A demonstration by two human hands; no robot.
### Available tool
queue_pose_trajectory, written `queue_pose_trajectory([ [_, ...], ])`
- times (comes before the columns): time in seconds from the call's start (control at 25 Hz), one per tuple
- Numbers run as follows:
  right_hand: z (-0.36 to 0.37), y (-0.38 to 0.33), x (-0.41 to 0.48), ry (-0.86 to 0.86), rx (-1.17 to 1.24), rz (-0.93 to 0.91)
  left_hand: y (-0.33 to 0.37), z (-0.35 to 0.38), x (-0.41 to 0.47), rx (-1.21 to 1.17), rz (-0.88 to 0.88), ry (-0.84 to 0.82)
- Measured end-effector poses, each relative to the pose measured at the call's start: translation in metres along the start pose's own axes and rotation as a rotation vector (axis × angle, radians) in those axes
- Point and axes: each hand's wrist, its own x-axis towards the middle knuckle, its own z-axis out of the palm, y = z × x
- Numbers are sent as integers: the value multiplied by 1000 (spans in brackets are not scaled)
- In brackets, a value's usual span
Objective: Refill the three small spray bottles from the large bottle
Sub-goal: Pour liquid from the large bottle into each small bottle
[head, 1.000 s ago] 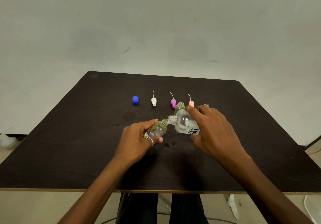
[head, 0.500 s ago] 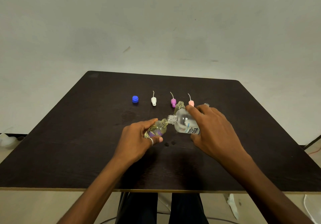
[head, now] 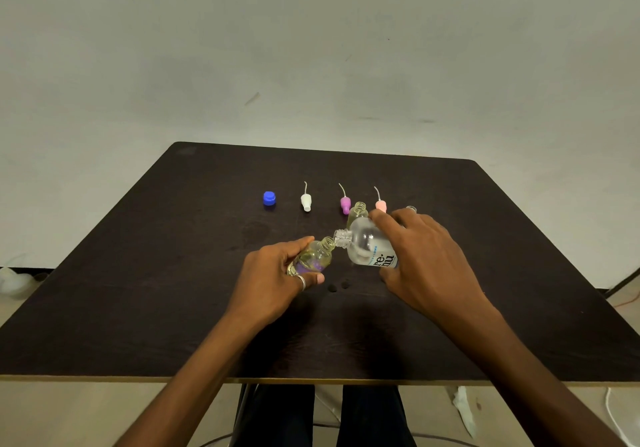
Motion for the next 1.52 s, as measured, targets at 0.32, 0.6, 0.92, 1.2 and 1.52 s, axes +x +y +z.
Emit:
queue_pose_trajectory([
  [0.32, -1, 0, -1, -3, -22, -1, 0, -1, 0, 2, 1, -7],
  [0.6, 0, 0, -1, -3, -35, -5, 0, 0, -1, -5, 0, 0],
  [0.92, 0, 1, -1, 5, -37, -8, 0, 0, -1, 5, -2, -6],
  [1.2, -1, 0, -1, 5, -38, -5, 1, 0, -1, -9, -10, -14],
  [1.52, -2, -1, -1, 0, -40, -9, 0, 1, -2, -49, -34, -17],
])
